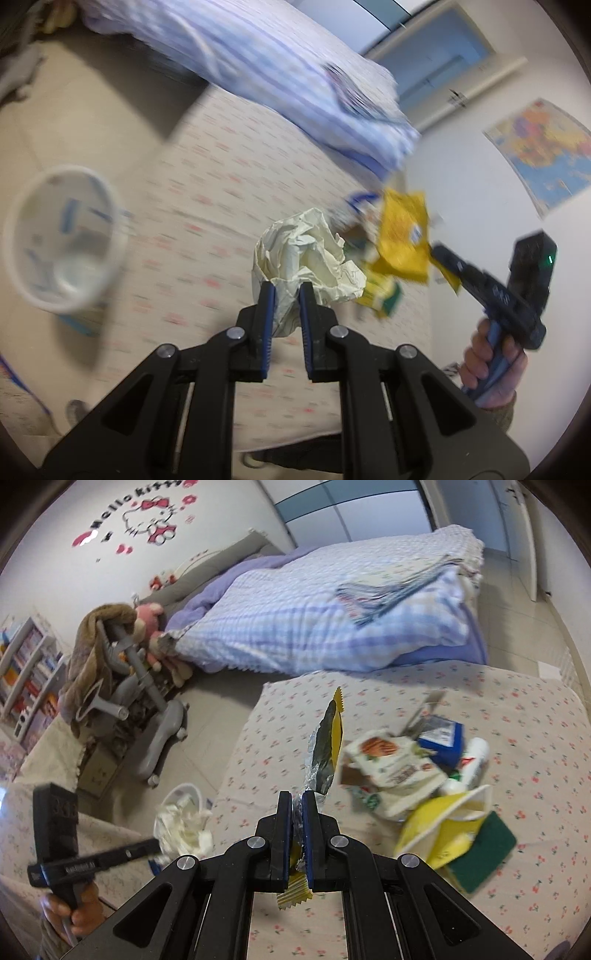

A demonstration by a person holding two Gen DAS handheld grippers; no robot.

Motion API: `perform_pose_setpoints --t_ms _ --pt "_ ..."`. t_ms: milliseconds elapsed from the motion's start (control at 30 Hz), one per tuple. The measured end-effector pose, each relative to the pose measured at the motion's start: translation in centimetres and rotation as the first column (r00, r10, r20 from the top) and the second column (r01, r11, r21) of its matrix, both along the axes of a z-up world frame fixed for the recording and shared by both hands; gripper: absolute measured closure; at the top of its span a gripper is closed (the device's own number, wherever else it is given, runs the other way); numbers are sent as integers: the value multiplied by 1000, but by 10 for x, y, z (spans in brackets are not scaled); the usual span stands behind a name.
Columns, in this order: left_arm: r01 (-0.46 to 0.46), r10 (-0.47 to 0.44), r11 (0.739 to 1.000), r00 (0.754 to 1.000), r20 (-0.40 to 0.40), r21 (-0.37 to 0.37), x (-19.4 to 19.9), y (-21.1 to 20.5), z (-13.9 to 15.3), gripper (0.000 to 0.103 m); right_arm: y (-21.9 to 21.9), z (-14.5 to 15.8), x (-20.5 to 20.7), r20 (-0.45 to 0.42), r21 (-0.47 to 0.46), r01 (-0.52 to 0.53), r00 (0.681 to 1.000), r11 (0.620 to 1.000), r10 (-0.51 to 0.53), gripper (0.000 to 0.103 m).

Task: Collect trash
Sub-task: 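Drop the white paper into the white bucket with the left tool while the right tool carries the wrapper over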

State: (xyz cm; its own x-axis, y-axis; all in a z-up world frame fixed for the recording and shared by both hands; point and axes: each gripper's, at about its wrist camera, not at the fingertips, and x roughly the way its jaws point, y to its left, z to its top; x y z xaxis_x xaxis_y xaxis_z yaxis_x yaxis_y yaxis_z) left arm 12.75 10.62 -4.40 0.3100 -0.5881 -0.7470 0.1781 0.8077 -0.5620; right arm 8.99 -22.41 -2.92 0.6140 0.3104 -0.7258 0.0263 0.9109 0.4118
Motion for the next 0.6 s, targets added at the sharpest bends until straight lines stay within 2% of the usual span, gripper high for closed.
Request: perform_pose_setpoints --t_ms 133,200,267,400,600 --pt "-127 129 990 991 -22 67 18 60 -12 88 41 -6 15 -13 -18 -80 997 997 79 97" --pt "-216 222 970 974 -42 108 25 93 -28 88 64 -10 22 -21 -25 -121 992 992 121 97" --pt "-266 277 954 959 -64 141 30 114 -42 88 83 -14 28 -29 -22 -156 987 988 155 97" --pt "-299 319 931 945 -67 211 37 132 -57 88 128 -22 43 -41 8 -239 970 971 240 97" --pt "-287 318 926 944 -93 245 53 143 -72 88 190 -38 61 -72 0 -328 942 945 327 97"
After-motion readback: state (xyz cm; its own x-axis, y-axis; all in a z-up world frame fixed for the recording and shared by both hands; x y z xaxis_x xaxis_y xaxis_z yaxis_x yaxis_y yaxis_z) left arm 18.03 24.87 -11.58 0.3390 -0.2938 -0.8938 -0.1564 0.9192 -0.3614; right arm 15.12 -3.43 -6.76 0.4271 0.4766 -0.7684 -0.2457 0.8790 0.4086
